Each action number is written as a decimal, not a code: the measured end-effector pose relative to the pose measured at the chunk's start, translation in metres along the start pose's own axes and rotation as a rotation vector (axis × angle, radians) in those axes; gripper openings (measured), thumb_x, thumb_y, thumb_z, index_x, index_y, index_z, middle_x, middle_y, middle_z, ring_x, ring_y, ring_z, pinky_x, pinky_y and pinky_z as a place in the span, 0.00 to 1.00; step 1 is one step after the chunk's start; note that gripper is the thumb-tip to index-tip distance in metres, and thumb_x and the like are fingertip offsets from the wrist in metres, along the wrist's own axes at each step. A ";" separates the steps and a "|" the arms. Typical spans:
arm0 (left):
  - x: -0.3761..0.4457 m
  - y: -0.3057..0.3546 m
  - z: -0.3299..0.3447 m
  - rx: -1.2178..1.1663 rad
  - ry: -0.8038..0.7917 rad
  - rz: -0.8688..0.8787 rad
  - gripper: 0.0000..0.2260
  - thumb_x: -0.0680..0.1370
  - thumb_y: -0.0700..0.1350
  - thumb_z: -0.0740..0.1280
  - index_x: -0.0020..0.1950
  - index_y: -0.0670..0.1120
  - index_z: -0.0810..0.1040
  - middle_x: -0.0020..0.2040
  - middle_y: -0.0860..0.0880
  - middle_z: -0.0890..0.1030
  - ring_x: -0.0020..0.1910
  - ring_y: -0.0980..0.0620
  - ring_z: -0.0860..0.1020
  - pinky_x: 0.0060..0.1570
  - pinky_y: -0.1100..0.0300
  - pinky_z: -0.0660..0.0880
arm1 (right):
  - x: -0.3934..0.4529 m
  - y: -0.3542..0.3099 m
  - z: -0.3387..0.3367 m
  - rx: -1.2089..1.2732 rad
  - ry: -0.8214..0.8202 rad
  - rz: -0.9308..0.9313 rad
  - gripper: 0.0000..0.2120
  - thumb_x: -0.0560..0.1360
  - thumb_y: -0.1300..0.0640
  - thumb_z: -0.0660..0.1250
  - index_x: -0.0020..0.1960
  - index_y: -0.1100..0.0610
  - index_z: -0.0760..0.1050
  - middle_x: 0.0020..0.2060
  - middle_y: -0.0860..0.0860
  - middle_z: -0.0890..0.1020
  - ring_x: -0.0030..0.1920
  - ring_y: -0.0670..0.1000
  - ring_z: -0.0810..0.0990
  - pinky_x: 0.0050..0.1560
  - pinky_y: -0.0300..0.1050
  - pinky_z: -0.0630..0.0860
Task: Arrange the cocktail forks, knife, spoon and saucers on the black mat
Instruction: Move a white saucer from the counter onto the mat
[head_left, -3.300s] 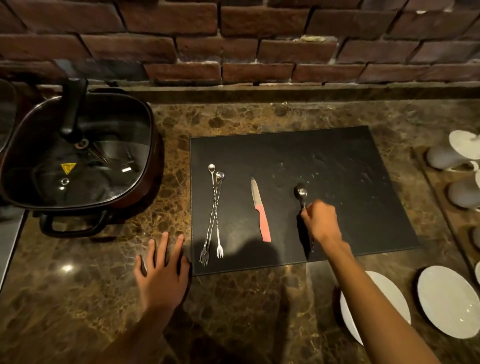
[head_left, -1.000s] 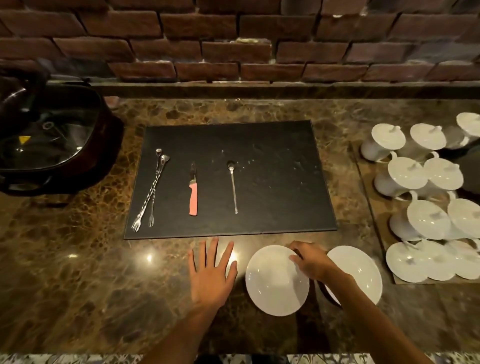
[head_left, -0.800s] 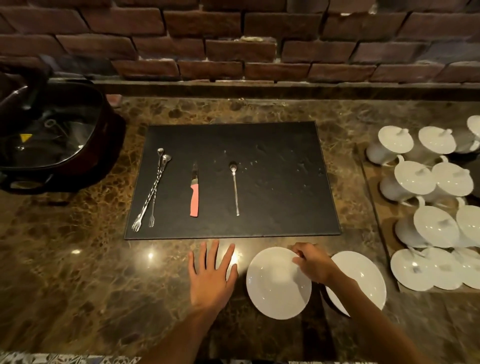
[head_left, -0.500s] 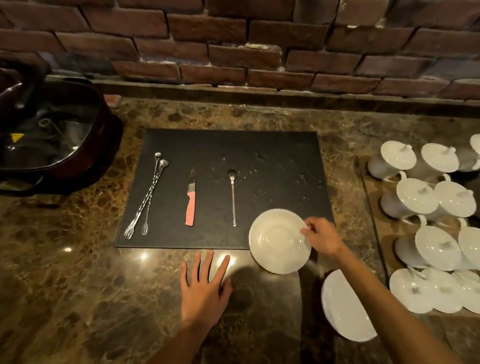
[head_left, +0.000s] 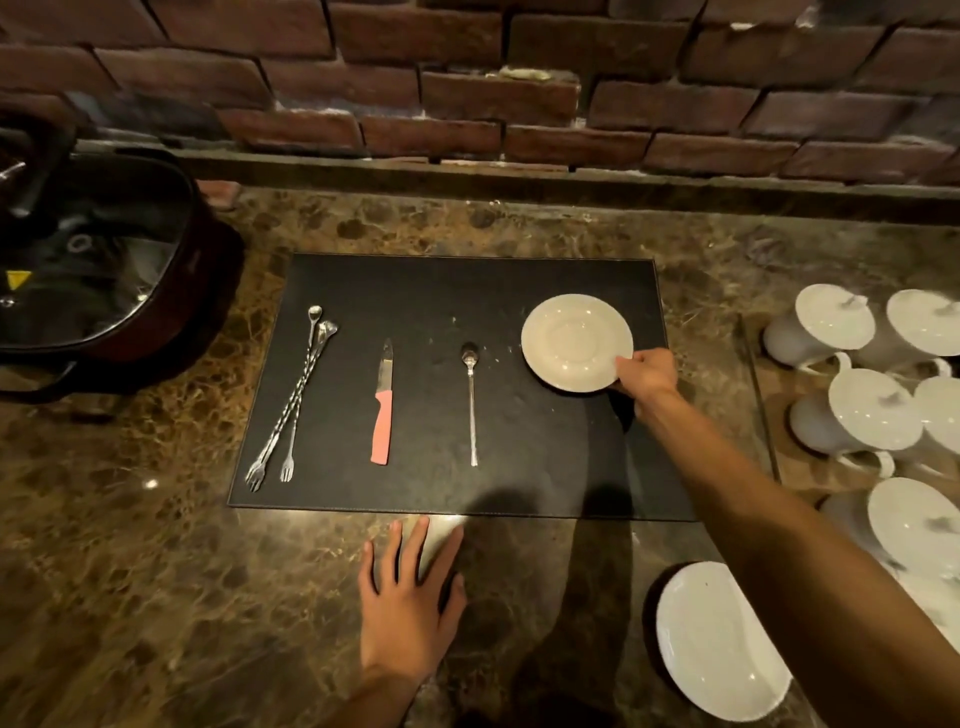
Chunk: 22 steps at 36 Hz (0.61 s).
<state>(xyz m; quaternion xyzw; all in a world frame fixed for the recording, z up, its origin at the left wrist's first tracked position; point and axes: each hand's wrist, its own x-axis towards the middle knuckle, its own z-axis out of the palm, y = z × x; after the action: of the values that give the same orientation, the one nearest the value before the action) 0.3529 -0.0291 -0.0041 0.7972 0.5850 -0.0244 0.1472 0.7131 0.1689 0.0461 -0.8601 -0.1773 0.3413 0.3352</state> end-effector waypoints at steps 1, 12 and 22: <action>0.000 0.000 -0.001 0.003 0.002 0.000 0.24 0.78 0.59 0.60 0.74 0.59 0.73 0.76 0.45 0.73 0.76 0.39 0.67 0.73 0.34 0.63 | 0.001 -0.001 0.003 0.020 0.005 0.013 0.14 0.71 0.65 0.67 0.30 0.55 0.68 0.35 0.55 0.78 0.34 0.51 0.78 0.38 0.48 0.82; -0.003 -0.001 0.001 -0.018 0.001 0.005 0.23 0.80 0.59 0.57 0.75 0.61 0.71 0.76 0.45 0.72 0.77 0.39 0.67 0.73 0.34 0.62 | -0.007 0.006 -0.018 -0.202 -0.167 -0.081 0.12 0.77 0.59 0.64 0.45 0.67 0.81 0.36 0.60 0.86 0.33 0.51 0.85 0.50 0.50 0.82; -0.004 0.005 -0.007 -0.025 -0.007 -0.019 0.24 0.78 0.59 0.58 0.74 0.60 0.72 0.75 0.45 0.73 0.77 0.37 0.68 0.74 0.33 0.62 | -0.091 0.068 -0.091 -0.660 -0.890 -0.294 0.05 0.72 0.59 0.75 0.48 0.55 0.83 0.40 0.50 0.85 0.41 0.45 0.81 0.50 0.45 0.78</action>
<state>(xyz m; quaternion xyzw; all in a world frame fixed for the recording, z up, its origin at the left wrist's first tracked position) 0.3550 -0.0319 0.0047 0.7897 0.5922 -0.0210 0.1589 0.7186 0.0307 0.0908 -0.6587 -0.5165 0.5469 -0.0143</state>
